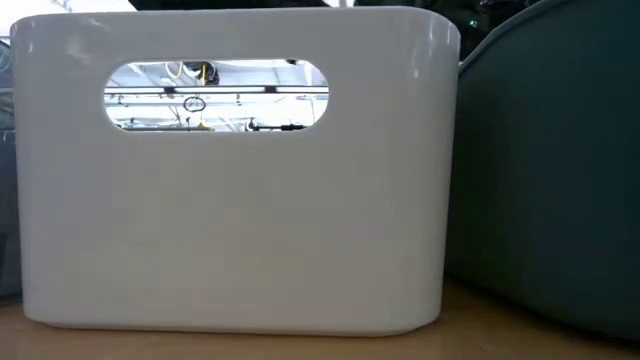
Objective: Pick & Place Travel size toiletries
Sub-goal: Put the red toothbrush into the black bin
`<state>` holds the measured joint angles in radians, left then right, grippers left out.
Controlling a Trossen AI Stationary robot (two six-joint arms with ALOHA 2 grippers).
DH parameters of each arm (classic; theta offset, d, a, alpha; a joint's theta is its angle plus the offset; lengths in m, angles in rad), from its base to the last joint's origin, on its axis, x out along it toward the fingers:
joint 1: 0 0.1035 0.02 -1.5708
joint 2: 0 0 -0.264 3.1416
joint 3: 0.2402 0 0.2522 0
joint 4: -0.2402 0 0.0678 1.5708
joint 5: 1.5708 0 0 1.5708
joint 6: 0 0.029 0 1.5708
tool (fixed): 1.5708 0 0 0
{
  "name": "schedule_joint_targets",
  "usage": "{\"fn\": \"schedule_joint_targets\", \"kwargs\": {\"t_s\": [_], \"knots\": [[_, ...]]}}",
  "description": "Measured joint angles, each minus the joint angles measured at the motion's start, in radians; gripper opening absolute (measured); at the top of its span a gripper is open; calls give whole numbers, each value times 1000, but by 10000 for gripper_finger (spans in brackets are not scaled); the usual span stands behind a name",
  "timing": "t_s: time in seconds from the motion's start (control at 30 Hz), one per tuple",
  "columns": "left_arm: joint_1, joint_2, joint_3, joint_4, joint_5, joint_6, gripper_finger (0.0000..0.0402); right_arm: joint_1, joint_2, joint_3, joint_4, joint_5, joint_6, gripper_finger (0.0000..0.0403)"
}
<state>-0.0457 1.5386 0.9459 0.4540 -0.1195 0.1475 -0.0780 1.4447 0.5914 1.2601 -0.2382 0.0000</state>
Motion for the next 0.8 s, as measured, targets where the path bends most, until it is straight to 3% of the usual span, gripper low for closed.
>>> {"fn": "schedule_joint_targets", "kwargs": {"t_s": [0.17,0.27,0.37,0.43,0.57,0.67,0.8], "knots": [[-72,-135,1,-348,-99,-59,6,0,-142,-18,-195,3,-41,146],[-143,-205,0,-606,-91,-219,8,0,-225,-19,-323,5,-75,173],[-259,-222,-18,-721,-59,-392,6,1,-295,-19,-404,54,-107,187],[-362,-226,-58,-724,-33,-512,6,0,-335,-19,-451,104,-125,190],[-553,-221,-175,-501,-60,-722,6,0,-372,-19,-455,166,-162,191],[-639,-213,-261,-351,-175,-892,7,0,-384,-19,-446,164,-190,191],[-707,-215,-312,-327,-308,-1111,32,0,-391,-19,-449,164,-199,192]]}}
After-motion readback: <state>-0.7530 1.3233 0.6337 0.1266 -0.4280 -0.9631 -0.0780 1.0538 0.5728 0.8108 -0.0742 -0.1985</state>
